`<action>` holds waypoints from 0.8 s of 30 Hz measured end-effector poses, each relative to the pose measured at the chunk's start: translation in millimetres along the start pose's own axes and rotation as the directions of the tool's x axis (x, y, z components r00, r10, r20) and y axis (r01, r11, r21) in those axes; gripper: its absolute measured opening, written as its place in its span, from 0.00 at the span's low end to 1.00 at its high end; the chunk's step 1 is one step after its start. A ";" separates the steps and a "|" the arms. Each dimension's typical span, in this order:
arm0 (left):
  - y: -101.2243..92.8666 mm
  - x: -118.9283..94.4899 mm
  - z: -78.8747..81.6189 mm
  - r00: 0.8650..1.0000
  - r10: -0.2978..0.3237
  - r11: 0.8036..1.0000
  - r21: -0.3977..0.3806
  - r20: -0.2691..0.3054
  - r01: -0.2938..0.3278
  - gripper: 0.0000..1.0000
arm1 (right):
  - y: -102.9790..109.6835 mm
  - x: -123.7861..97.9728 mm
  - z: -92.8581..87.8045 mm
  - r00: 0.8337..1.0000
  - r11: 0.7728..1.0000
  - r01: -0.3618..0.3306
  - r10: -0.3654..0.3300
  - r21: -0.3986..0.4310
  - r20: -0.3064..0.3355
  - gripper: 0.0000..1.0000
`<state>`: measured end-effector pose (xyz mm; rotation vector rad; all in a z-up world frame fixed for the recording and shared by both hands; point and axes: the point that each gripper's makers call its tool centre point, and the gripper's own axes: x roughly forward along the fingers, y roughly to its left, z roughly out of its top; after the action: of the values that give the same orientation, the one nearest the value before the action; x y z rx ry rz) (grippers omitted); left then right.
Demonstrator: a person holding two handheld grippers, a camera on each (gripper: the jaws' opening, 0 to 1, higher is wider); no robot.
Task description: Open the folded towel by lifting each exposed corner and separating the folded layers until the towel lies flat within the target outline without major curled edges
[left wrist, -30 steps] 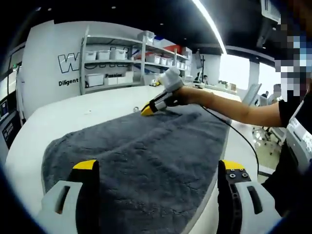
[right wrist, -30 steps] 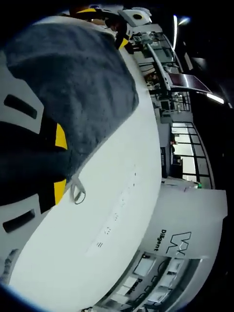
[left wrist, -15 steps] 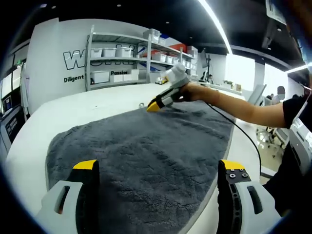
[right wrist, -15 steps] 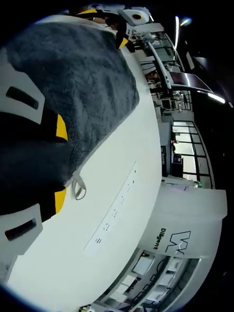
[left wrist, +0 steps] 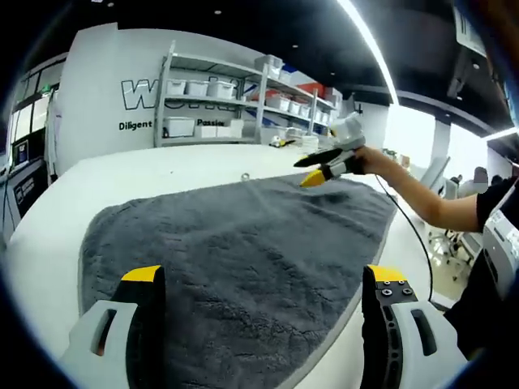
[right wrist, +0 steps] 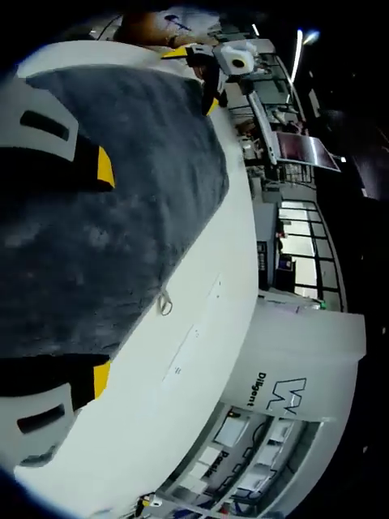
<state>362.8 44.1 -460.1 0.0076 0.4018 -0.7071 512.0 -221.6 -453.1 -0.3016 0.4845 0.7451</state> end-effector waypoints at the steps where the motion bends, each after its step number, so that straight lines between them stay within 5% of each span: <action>1: 0.1 -1.4 1.4 1.000 0.004 1.000 -0.007 0.014 -0.004 1.00 | 0.3 -8.2 -2.0 1.000 1.000 0.006 -0.006 0.007 0.008 0.89; 5: -0.4 -8.0 3.1 0.999 0.016 1.000 -0.027 0.043 -0.014 1.00 | 2.1 -42.6 -15.1 0.999 0.999 0.028 -0.029 0.027 0.021 0.99; 15: -5.2 -20.5 0.0 0.996 0.033 0.997 -0.068 0.080 -0.027 1.00 | 26.6 -106.8 -54.8 0.997 0.997 0.028 -0.033 0.077 0.065 0.98; 24: -3.6 -26.1 -12.3 0.996 0.072 0.995 -0.071 0.043 -0.069 0.96 | 36.4 -156.4 -87.7 0.991 0.983 0.027 -0.051 0.183 0.127 0.68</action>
<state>338.2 59.6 -461.5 -0.0592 0.3807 -0.6220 359.8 -323.2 -449.4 -0.0909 0.4168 0.6723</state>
